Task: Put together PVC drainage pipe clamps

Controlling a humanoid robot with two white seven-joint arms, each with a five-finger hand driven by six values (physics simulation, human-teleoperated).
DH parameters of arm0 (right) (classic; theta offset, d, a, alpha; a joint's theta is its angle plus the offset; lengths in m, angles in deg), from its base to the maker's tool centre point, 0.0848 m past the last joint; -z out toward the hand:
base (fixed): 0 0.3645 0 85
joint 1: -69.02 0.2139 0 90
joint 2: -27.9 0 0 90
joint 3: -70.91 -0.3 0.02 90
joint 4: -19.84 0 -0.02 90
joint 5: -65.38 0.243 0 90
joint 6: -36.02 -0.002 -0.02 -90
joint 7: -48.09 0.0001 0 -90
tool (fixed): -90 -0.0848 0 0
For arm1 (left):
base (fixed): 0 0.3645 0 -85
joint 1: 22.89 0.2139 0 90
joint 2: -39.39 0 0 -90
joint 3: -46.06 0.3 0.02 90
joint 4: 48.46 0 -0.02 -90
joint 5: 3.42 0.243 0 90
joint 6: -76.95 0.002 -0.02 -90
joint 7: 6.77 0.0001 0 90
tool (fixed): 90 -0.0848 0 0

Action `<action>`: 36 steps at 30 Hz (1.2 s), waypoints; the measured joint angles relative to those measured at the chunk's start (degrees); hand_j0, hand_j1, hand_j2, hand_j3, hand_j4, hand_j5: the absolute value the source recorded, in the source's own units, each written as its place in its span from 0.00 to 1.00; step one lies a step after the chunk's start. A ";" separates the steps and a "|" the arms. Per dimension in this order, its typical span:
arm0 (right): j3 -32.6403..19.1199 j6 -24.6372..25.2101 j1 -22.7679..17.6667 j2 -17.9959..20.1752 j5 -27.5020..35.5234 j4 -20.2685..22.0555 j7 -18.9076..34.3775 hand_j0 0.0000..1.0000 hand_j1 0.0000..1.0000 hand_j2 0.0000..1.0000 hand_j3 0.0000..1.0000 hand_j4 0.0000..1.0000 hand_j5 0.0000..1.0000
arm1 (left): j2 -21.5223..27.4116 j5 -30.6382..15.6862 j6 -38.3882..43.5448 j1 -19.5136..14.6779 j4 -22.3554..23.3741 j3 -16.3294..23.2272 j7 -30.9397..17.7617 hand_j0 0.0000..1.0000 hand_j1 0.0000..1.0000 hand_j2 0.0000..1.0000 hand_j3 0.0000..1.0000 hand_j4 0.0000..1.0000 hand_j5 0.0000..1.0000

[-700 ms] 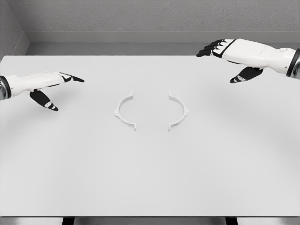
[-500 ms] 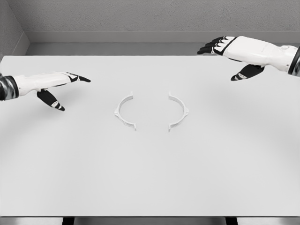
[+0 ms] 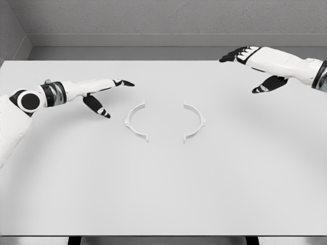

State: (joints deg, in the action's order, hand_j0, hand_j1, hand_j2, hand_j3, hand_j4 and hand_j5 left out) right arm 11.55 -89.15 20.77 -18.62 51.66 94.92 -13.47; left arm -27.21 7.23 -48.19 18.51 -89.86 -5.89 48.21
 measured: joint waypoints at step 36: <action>8.09 0.05 -6.86 -1.67 1.00 8.01 -7.41 0.96 0.96 0.96 0.96 0.96 0.96 | -6.57 0.10 0.00 -1.85 10.24 -4.95 0.00 1.00 1.00 1.00 1.00 1.00 1.00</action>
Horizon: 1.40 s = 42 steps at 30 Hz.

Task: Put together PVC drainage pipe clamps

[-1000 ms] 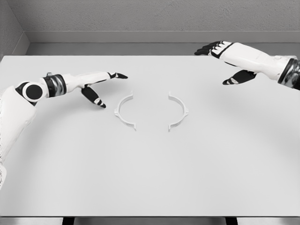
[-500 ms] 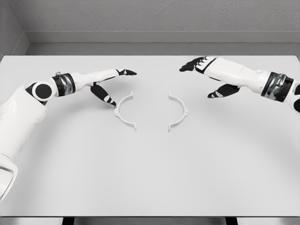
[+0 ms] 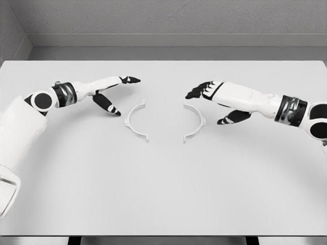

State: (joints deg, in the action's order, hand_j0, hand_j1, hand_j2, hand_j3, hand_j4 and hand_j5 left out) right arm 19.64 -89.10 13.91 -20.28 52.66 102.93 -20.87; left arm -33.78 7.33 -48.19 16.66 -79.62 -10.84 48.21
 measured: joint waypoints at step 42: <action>0.32 0.01 -0.79 -3.22 -6.25 -0.38 -1.74 1.00 1.00 1.00 1.00 1.00 1.00 | -2.84 0.60 0.01 -0.70 -0.26 1.84 0.03 1.00 1.00 1.00 1.00 1.00 1.00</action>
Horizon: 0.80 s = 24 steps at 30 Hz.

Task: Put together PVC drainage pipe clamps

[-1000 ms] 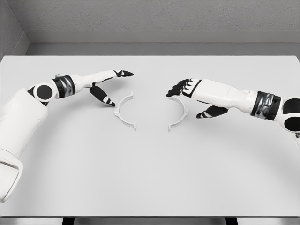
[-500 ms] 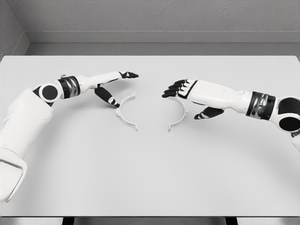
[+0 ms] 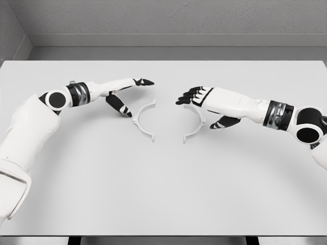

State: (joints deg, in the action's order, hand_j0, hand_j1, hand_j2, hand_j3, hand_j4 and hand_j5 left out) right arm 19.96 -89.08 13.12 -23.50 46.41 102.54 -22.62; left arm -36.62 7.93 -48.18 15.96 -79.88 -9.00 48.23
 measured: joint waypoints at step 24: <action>2.28 0.02 0.97 -2.24 -3.96 -6.51 -3.49 1.00 1.00 1.00 1.00 1.00 1.00 | -1.35 0.74 0.00 -0.35 0.52 0.03 -0.03 1.00 1.00 1.00 1.00 1.00 1.00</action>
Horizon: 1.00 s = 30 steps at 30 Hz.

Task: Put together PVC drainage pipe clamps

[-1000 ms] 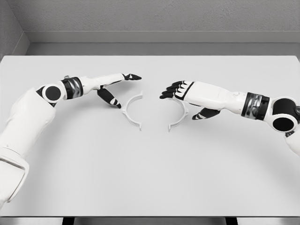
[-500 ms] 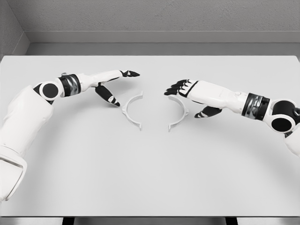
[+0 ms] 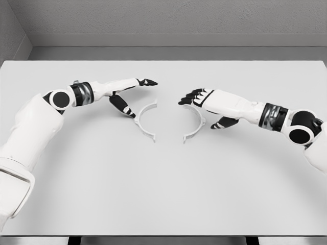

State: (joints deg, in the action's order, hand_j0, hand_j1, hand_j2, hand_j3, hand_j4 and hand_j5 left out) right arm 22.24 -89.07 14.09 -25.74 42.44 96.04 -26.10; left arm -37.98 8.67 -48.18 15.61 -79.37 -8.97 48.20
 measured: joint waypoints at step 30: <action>4.06 0.01 3.25 -3.55 -1.59 -7.96 -2.57 1.00 1.00 1.00 1.00 1.00 1.00 | -1.18 0.24 -0.01 0.00 -0.42 0.19 0.00 1.00 1.00 1.00 1.00 1.00 1.00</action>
State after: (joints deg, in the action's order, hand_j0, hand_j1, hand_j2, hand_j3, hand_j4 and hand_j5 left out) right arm 26.31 -89.06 17.34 -29.29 40.86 88.08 -28.67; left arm -39.16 8.91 -48.19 15.61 -79.79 -8.79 48.21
